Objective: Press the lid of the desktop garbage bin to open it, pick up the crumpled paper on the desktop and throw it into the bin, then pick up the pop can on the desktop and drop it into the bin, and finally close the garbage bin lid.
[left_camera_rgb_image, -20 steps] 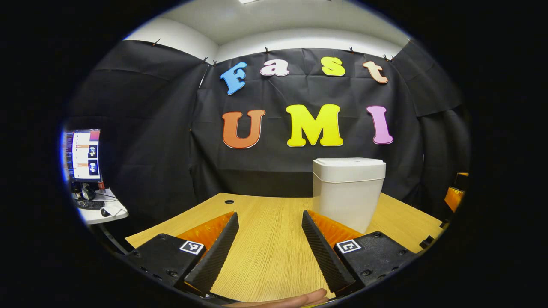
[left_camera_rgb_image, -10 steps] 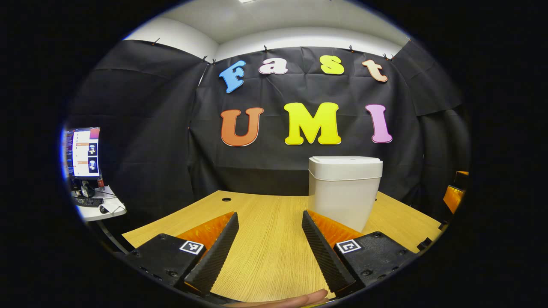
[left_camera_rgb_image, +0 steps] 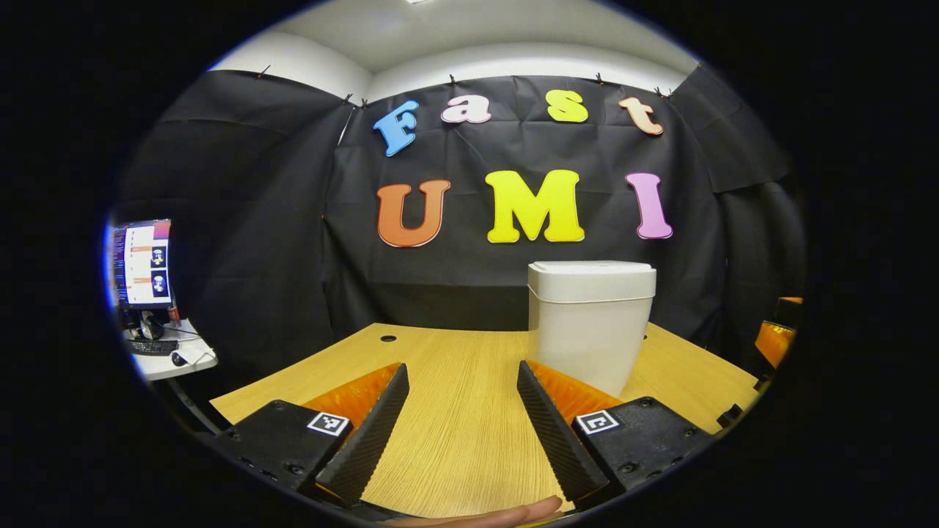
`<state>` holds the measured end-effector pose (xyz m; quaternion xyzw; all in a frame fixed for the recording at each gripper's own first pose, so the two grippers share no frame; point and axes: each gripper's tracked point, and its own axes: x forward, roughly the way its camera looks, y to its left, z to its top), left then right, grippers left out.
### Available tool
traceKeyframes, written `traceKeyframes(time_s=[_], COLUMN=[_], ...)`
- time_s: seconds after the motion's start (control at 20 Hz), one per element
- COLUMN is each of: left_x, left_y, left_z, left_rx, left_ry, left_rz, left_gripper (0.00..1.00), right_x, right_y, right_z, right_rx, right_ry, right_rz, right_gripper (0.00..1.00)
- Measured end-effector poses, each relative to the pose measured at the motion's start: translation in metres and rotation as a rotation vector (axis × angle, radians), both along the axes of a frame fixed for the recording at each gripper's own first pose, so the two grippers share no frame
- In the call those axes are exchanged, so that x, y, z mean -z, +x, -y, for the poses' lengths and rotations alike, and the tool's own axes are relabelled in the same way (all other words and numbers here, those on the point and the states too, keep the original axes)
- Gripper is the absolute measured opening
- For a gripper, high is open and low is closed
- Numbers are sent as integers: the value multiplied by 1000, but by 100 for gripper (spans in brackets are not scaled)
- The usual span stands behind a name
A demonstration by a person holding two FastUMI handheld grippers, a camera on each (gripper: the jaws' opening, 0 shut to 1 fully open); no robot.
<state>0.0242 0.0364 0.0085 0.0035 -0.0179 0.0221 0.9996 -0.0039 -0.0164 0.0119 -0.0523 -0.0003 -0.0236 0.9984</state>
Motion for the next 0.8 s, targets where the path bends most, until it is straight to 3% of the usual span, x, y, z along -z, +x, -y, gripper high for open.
traceKeyframes(time_s=[0.4,0.8], left_x=[3,0], left_y=[3,5], left_z=[4,0], left_rx=[-15,-67], left_ry=[-5,17], left_rz=[7,33], left_gripper=[96,96], right_x=[7,4], right_y=[10,19], right_z=[16,12], right_rx=[5,-56], right_ry=[84,111], right_rz=[-8,15], right_gripper=[95,95])
